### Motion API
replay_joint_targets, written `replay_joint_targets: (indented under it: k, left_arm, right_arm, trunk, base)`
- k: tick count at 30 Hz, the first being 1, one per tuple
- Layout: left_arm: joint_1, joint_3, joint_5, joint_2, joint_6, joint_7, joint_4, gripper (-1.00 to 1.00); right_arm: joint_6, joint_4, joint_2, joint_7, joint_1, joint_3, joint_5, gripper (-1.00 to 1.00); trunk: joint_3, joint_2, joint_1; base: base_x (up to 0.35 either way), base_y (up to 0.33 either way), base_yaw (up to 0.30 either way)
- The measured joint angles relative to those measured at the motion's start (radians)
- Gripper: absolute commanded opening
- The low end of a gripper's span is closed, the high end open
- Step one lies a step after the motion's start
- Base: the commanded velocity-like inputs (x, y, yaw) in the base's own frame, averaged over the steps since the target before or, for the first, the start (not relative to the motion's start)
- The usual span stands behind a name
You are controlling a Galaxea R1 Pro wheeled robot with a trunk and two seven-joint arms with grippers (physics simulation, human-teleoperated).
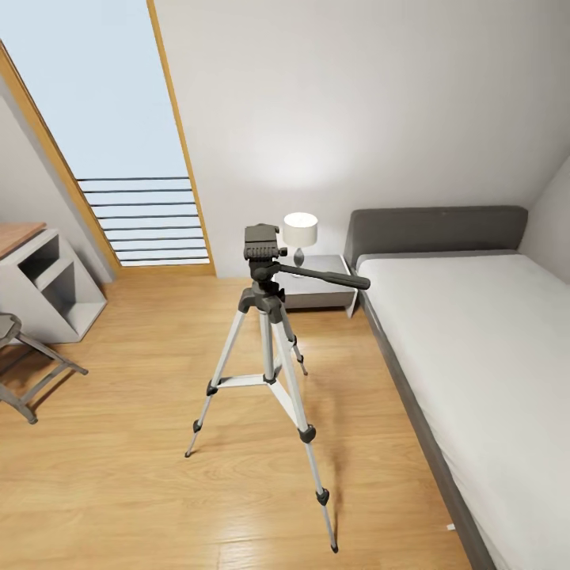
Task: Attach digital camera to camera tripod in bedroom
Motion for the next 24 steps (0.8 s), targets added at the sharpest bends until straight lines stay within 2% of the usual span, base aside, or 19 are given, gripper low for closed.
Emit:
replay_joint_targets:
  k: [8, 11, 13, 15, 16, 18, 19, 20, 21, 24]
  left_arm:
    - [0.0, 0.0, 0.0, -0.001, 0.001, 0.0, 0.0, -1.0]
    - [0.0, 0.0, 0.0, -0.002, 0.0, 0.001, 0.0, -1.0]
    - [0.0, 0.0, 0.0, -0.002, 0.0, 0.001, 0.0, -1.0]
    - [0.0, 0.0, 0.0, -0.002, 0.0, 0.001, 0.0, -1.0]
    - [0.0, 0.0, 0.0, -0.002, 0.0, 0.001, 0.0, -1.0]
    - [0.0, 0.0, 0.0, -0.002, 0.0, 0.001, 0.0, -1.0]
    - [0.0, 0.0, 0.0, -0.002, 0.0, 0.001, 0.0, -1.0]
    - [0.0, 0.0, 0.0, -0.002, 0.0, 0.001, 0.0, -1.0]
    - [0.0, 0.0, 0.0, -0.001, 0.0, 0.001, 0.0, -1.0]
    - [0.0, 0.0, 0.0, -0.002, 0.0, 0.001, 0.0, -1.0]
  right_arm:
    - [0.004, -0.006, 0.0, 0.001, 0.0, 0.006, 0.006, 1.0]
    - [0.007, -0.117, 0.0, 0.004, -0.001, 0.007, 0.016, 1.0]
    - [0.113, -0.371, 0.0, 0.026, -0.006, 0.01, 0.016, 1.0]
    - [0.2, -0.473, 0.0, 0.043, -0.001, 0.01, 0.015, 1.0]
    - [0.299, -0.575, 0.001, 0.065, -0.001, 0.009, 0.012, 1.0]
    - [0.403, -0.689, 0.003, 0.091, 0.001, 0.009, 0.009, 1.0]
    - [0.497, -0.786, 0.005, 0.119, 0.0, 0.008, 0.006, 1.0]
    - [0.542, -0.84, 0.005, 0.133, -0.001, 0.008, 0.005, 1.0]
    - [0.655, -0.954, 0.006, 0.169, -0.017, 0.007, 0.002, 1.0]
    - [0.744, -1.059, 0.008, 0.194, -0.072, 0.007, -0.001, 1.0]
  trunk:
    - [0.0, 0.0, 0.0]
    - [0.0, 0.0, 0.0]
    - [0.0, 0.0, 0.0]
    - [0.0, 0.0, 0.0]
    - [0.0, 0.0, 0.0]
    - [0.0, 0.0, 0.0]
    - [0.0, 0.0, 0.0]
    - [0.0, 0.0, 0.0]
    - [0.0, 0.0, 0.0]
    - [0.0, 0.0, 0.0]
  base:
    - [0.0, 0.0, 0.0]
    - [0.0, 0.0, 0.0]
    - [0.0, 0.0, 0.0]
    - [0.0, 0.0, 0.0]
    - [0.0, 0.0, 0.0]
    - [0.0, 0.0, 0.0]
    - [0.0, 0.0, 0.0]
    - [0.0, 0.0, 0.0]
    - [0.0, 0.0, 0.0]
    - [0.0, 0.0, 0.0]
